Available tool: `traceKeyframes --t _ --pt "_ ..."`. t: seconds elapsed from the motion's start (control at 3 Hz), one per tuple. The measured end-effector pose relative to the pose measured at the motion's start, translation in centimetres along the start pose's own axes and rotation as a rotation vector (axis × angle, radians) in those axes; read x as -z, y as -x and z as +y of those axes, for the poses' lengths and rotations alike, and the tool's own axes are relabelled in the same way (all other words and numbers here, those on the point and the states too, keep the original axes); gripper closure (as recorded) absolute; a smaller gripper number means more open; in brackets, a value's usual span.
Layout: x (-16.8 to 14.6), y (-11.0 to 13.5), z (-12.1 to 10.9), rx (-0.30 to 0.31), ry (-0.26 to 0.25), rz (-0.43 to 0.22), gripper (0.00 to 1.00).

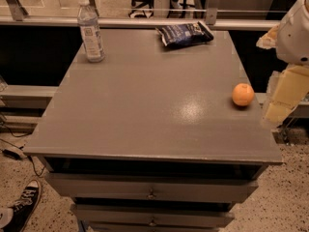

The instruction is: Move orange near blue chip bag

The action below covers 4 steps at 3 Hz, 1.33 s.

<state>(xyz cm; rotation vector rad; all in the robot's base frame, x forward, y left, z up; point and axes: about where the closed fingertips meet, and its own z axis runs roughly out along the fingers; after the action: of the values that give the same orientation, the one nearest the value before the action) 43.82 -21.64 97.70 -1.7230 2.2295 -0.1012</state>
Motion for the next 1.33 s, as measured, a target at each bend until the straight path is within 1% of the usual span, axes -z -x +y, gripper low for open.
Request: traceKeyframes --t 0.33,0.67,1.0,1.33 --pt "0.0 0.0 -0.1 -0.002 -0.002 -0.008 0.0" --pt "-0.6 0.3 -0.6 -0.024 -0.004 -0.085 0.0" --pt "-3.7 0.9 -2.0 -0.067 0.01 -0.181 0.0" --pt "-7.9 0.9 -5.4 -0.119 -0.009 -0.259 0.0"
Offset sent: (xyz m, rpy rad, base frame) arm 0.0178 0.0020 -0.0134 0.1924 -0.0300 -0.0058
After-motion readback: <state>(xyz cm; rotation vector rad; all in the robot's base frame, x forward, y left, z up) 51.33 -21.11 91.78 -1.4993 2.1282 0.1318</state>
